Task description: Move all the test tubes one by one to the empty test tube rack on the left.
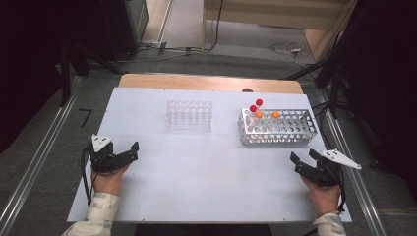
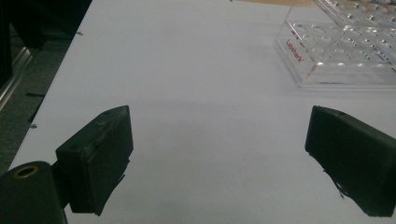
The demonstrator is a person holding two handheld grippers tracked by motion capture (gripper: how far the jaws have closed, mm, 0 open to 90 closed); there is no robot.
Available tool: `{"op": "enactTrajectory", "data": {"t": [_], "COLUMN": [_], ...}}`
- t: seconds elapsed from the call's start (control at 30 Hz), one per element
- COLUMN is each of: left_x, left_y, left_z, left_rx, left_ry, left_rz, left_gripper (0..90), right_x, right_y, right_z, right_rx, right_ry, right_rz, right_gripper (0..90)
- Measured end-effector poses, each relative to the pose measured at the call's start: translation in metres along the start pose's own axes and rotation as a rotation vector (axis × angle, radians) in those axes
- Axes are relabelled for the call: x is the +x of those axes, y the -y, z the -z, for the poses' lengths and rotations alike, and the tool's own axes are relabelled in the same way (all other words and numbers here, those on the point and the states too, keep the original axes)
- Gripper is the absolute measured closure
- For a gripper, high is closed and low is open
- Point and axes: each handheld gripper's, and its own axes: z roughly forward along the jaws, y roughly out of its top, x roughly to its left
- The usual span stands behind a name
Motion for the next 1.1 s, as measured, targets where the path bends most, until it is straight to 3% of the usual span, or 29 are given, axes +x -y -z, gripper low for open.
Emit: {"op": "enactTrajectory", "data": {"t": [0.57, 1.1], "left_x": [-0.004, -0.009], "left_y": [0.000, 0.000], "left_z": [0.000, -0.001], "left_rx": [-0.009, -0.008], "left_ry": [0.010, 0.026], "left_rz": [-0.018, -0.043], "left_gripper": [8.2, 8.2], "right_x": [0.003, 0.024], "right_y": [-0.010, -0.030], "right_z": [-0.006, -0.028], "right_rx": [-0.017, -0.035], "right_ry": [-0.035, -0.084], "right_rz": [-0.004, 0.025], "right_gripper": [26.1, 30.5]}}
